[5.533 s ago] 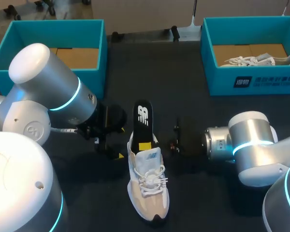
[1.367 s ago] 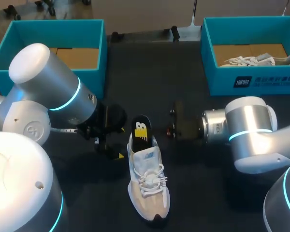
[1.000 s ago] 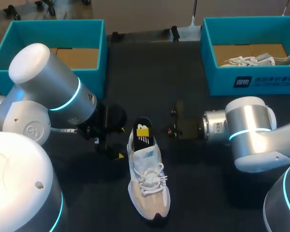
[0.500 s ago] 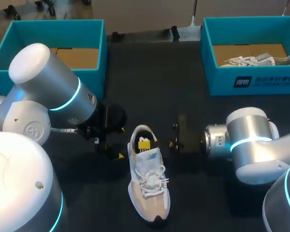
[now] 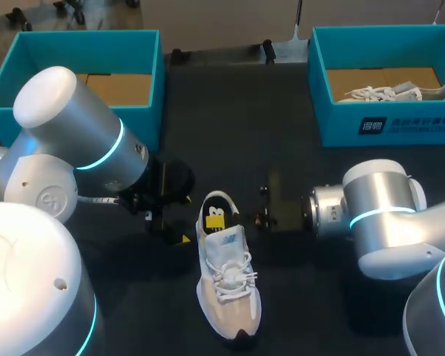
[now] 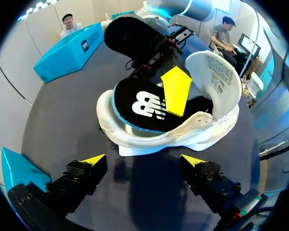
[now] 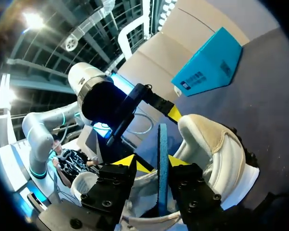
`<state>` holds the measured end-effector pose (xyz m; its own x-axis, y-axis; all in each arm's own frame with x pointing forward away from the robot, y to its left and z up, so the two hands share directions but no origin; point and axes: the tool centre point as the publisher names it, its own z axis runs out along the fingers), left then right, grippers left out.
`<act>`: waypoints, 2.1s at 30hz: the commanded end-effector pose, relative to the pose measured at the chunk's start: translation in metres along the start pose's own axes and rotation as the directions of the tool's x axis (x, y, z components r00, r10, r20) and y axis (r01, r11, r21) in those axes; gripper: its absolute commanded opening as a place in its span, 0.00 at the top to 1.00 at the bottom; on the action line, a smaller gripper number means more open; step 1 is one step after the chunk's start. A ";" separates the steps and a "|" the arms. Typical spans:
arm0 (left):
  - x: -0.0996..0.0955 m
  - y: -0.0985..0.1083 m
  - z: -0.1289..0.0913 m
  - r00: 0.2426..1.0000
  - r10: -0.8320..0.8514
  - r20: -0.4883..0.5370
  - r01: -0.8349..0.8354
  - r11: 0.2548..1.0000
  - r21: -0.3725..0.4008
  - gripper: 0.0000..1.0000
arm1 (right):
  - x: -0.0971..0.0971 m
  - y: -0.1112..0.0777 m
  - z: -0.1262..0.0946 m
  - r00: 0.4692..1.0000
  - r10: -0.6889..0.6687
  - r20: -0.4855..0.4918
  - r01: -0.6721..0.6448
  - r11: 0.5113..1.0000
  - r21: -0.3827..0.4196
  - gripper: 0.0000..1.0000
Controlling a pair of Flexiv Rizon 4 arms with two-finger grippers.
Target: Take the shoe out of the shoebox, open the shoe tongue, remove and reinsert the insole, then place the shoe into the shoebox
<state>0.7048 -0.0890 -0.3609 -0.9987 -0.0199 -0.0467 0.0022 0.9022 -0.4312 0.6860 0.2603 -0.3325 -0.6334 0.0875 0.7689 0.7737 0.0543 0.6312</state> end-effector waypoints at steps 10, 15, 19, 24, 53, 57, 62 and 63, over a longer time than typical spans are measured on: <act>0.001 0.001 0.000 1.000 0.001 0.000 -0.001 1.000 0.002 0.00 | -0.008 0.012 -0.003 0.999 0.024 0.027 -0.025 1.000 0.007 1.00; 0.001 0.001 0.000 1.000 0.001 0.000 -0.001 1.000 0.002 0.00 | -0.018 0.002 -0.005 0.996 0.086 0.037 -0.085 0.996 -0.009 1.00; 0.001 0.001 0.000 1.000 0.001 0.000 -0.001 1.000 0.002 0.00 | -0.018 -0.011 -0.004 0.991 0.120 0.054 -0.119 0.993 -0.017 1.00; 0.001 0.001 0.000 1.000 0.001 0.000 -0.001 1.000 0.002 0.00 | -0.008 -0.025 -0.004 0.989 0.131 0.074 -0.129 0.991 -0.031 1.00; 0.004 -0.002 -0.008 0.999 0.036 0.009 -0.036 0.999 0.015 0.00 | -0.002 0.006 -0.005 0.993 0.018 0.113 -0.022 0.999 0.035 0.98; 0.003 -0.002 -0.009 0.999 0.040 0.008 -0.041 0.999 0.016 0.00 | -0.010 0.003 -0.006 0.993 0.049 0.107 -0.052 0.998 0.028 1.00; 0.004 -0.001 -0.013 0.999 0.052 0.002 -0.052 0.998 0.019 0.00 | -0.012 -0.004 -0.005 0.992 0.069 0.102 -0.072 0.997 0.022 1.00; 0.003 0.000 -0.015 0.998 0.054 -0.008 -0.054 0.998 0.027 0.00 | -0.012 -0.006 -0.004 0.992 0.073 0.102 -0.076 0.997 0.022 1.00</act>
<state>0.7022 -0.0899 -0.3522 -0.9972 0.0246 -0.0701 0.0532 0.8951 -0.4426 0.6891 0.2554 -0.3416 -0.5714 0.2048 0.7947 0.8178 0.0622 0.5721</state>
